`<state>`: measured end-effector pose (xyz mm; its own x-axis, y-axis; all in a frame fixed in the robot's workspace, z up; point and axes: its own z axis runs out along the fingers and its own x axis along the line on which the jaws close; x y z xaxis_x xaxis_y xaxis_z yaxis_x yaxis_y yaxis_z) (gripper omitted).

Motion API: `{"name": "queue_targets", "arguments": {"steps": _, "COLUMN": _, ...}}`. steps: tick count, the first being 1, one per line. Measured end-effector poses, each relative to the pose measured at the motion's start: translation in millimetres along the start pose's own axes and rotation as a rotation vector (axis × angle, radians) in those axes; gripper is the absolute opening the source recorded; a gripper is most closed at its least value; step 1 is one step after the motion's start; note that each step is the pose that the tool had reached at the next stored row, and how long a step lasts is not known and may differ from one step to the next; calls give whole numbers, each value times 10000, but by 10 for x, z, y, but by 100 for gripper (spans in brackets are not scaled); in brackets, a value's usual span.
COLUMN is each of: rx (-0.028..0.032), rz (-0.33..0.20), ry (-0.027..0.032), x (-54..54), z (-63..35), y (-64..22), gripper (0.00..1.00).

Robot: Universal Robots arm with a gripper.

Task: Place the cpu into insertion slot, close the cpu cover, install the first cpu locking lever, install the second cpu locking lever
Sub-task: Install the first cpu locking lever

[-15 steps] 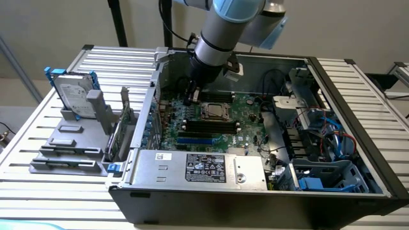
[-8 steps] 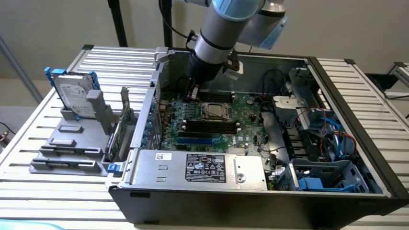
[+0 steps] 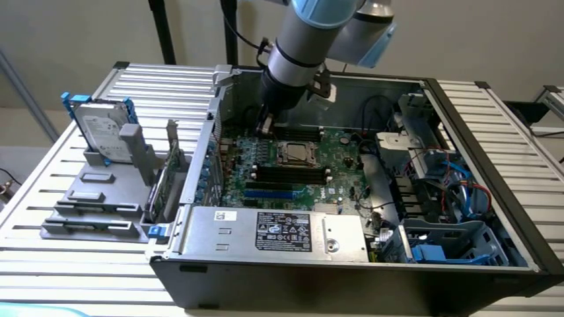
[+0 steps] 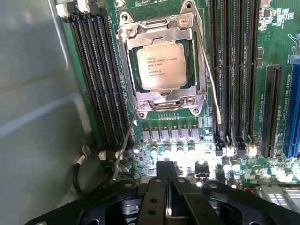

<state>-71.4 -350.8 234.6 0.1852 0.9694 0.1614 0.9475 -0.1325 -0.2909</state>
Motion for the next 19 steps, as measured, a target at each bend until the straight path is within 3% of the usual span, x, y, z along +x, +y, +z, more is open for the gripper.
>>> {"name": "queue_targets", "arguments": {"steps": 5, "rx": -2, "rz": 386, "ry": 261, "x": 3, "z": -32, "y": -9, "gripper": 11}}
{"name": "queue_targets", "arguments": {"steps": 9, "rx": 44, "rz": 549, "ry": 494, "x": 3, "z": -53, "y": -22, "gripper": 11}}
{"name": "queue_targets", "arguments": {"steps": 14, "rx": 149, "rz": 668, "ry": 600, "x": -7, "z": -43, "y": -72, "gripper": 11}}
{"name": "queue_targets", "arguments": {"steps": 19, "rx": 133, "rz": 1043, "ry": 848, "x": -10, "z": -39, "y": -87, "gripper": 11}}
